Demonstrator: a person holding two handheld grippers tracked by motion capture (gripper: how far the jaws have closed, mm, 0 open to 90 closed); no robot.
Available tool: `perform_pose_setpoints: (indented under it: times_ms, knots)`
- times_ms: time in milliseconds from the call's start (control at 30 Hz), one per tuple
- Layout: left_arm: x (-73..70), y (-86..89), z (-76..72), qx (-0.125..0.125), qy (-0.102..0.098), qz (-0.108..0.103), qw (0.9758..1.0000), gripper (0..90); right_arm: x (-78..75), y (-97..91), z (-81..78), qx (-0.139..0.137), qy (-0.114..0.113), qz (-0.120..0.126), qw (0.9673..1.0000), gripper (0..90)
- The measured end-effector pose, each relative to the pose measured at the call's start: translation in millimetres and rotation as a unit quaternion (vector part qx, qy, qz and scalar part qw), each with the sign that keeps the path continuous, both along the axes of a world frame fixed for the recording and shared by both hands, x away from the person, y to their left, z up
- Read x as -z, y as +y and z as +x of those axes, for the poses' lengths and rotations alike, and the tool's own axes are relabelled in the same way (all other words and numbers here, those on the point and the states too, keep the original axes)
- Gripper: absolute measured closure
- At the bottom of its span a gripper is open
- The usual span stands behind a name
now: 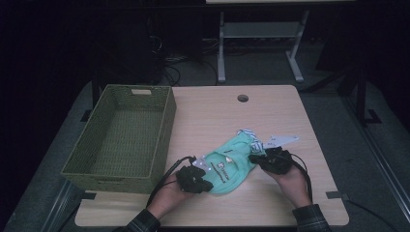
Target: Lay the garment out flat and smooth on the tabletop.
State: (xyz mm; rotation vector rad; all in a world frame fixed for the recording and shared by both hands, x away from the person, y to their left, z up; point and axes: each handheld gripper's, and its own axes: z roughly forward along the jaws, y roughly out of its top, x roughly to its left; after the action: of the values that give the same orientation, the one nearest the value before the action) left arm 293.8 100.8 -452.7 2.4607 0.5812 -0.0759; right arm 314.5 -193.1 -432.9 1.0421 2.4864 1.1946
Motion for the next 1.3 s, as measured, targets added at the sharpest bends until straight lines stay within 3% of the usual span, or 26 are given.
perform_pose_setpoints:
  times_ms: [133, 333, 500, 933, 1100, 1300]
  knots:
    - [0.1, 0.2, 0.3, 0.0, 0.002, -0.001, 1.0, 84.3, 8.6, 1.9, -4.6, -0.004, 0.018, 0.005, 0.9998, 89.7]
    - [0.2, 0.3, 0.3, -0.002, 0.004, -0.002, 1.0, 84.2, 22.4, 9.9, -2.3, -0.007, 0.033, -0.009, 0.9994, 89.8]
    - [0.3, 0.6, 0.5, -0.003, 0.006, -0.003, 1.0, 84.2, 34.2, 15.2, 0.5, -0.008, 0.027, -0.051, 0.9983, 89.9]
    - [-0.3, 0.2, -1.0, 0.0, 0.005, -0.002, 1.0, 82.8, 32.0, -2.1, 4.3, 0.04, 0.025, -0.078, 0.9958, 90.0]
    - [-5.5, 0.2, -0.1, -0.002, 0.005, -0.009, 0.9999, 83.5, 22.1, -4.3, -0.8, 0.038, 0.01, -0.037, 0.9985, 90.0]
    - [-28.0, -0.3, 19.1, -0.024, -0.025, -0.04, 0.9986, 89.6, 13.4, -1.4, -9.2, 0.024, 0.002, -0.013, 0.9996, 90.0]
